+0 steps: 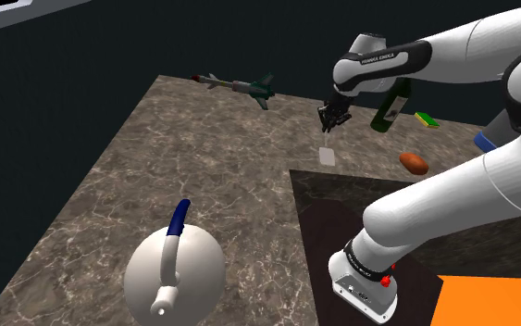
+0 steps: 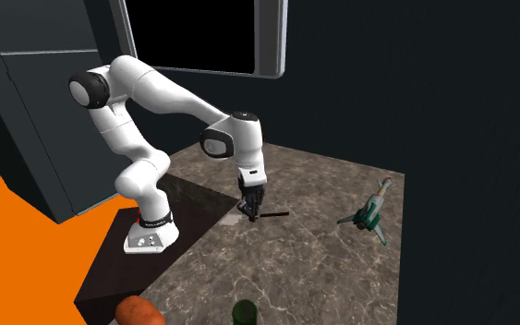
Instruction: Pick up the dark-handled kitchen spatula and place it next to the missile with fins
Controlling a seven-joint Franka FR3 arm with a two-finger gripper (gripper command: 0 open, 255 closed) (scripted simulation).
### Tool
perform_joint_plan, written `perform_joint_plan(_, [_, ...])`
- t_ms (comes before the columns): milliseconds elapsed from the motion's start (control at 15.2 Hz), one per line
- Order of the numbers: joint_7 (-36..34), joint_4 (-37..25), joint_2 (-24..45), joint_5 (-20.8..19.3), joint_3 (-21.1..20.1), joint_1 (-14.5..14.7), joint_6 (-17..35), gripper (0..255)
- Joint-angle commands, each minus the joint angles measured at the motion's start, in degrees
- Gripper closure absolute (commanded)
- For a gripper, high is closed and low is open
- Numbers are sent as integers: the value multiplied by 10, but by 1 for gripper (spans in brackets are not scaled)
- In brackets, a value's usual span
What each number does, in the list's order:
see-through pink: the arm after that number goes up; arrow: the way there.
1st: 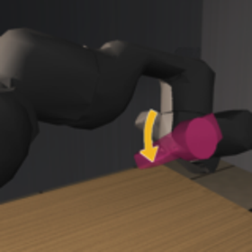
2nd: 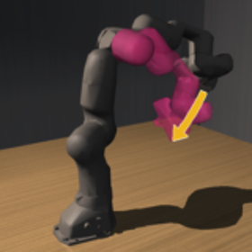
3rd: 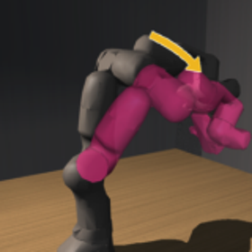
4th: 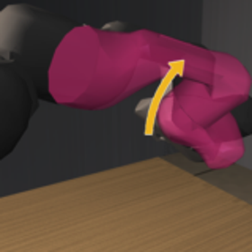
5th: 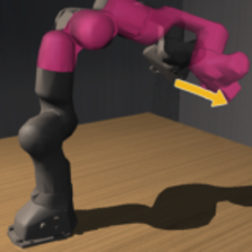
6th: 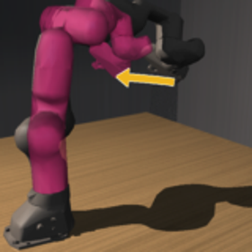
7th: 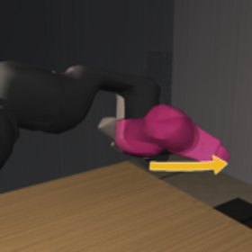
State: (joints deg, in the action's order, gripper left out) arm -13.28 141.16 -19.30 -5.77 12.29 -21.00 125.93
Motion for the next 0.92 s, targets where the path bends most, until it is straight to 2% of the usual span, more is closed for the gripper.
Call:
perform_joint_plan(0, [0,-11,-6,0,-1,0,-17,255])
perform_joint_plan(858, [0,-87,-36,2,-9,1,-123,255])
